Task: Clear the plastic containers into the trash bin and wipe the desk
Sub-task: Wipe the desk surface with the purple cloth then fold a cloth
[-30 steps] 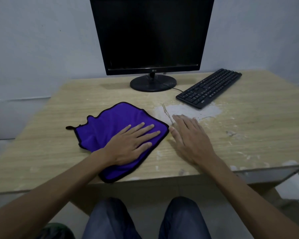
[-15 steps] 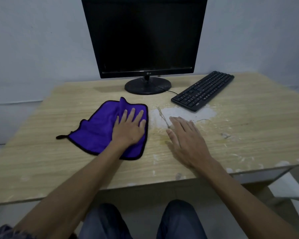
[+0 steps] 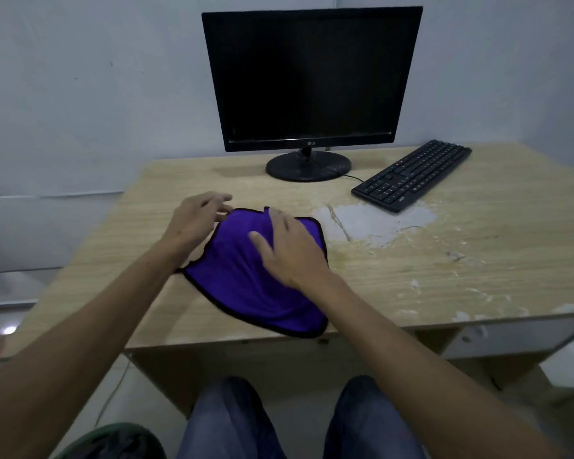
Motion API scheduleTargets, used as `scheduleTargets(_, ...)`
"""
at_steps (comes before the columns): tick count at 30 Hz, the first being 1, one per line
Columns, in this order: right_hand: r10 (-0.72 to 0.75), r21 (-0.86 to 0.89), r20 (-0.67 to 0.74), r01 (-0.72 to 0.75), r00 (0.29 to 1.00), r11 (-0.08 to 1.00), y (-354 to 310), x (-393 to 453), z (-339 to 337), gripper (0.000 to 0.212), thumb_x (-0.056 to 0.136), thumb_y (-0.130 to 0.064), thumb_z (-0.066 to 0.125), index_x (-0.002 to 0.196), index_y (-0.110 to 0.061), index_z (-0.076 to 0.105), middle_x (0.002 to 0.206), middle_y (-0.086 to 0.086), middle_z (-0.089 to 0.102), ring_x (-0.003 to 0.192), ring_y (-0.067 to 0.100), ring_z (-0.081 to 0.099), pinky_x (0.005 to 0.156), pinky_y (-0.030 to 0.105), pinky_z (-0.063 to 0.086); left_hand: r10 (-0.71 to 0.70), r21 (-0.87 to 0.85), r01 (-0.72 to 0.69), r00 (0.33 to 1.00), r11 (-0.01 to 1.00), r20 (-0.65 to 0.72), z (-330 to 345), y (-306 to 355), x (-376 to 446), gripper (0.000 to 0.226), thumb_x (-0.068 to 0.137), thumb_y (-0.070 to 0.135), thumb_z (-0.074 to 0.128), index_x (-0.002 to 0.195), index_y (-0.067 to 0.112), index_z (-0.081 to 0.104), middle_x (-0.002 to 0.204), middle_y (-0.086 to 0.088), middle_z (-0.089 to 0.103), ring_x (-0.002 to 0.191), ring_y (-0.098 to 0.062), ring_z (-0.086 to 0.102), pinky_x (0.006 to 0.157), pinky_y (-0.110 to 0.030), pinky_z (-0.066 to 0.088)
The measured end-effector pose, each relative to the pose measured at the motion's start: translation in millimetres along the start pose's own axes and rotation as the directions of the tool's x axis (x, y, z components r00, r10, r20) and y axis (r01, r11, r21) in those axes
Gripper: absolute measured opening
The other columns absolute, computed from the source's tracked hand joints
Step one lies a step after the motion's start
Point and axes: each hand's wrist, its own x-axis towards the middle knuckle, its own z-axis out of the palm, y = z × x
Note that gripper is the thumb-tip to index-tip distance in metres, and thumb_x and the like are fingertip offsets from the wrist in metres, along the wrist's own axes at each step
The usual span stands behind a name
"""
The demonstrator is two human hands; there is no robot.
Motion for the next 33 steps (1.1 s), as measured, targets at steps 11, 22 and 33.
scheduleTargets(11,-0.223,-0.293,0.341,0.329,0.913,0.898,12.3,-22.5,29.3,0.070,0.100,-0.077,0.010,0.163,-0.048,0.003,0.174,-0.008,-0.005,0.161,0.020,-0.008,0.128,0.050,-0.008,0.224,0.275,-0.209,0.974,0.938,-0.025,-9.7,-23.1,25.6,0.031,0.106,0.028,0.047,0.122,0.020,0.072,0.110,0.002,0.076,0.108,-0.016,0.068,0.094,-0.033,0.048)
scheduleTargets(22,-0.190,-0.277,0.361,0.299,0.913,0.913,71.0,2.9,-11.0,0.065,0.102,-0.074,0.016,0.162,-0.051,0.006,0.173,-0.018,0.000,0.159,0.008,-0.005,0.129,0.043,-0.008,0.255,0.448,-0.309,0.950,0.839,0.178,17.6,-24.6,42.9,0.035,0.109,0.028,0.044,0.134,0.016,0.067,0.139,-0.007,0.066,0.132,-0.026,0.057,0.093,-0.027,0.036)
scheduleTargets(33,-0.169,-0.336,0.331,0.283,0.928,0.898,54.2,1.5,1.0,0.072,0.097,-0.080,0.012,0.162,-0.050,0.004,0.174,-0.011,-0.001,0.161,0.017,-0.004,0.128,0.050,-0.005,0.246,0.483,-0.316,0.947,0.816,0.205,14.7,-46.5,50.5,0.042,0.111,0.033,0.040,0.142,0.015,0.061,0.145,-0.008,0.061,0.135,-0.029,0.054,0.103,-0.032,0.038)
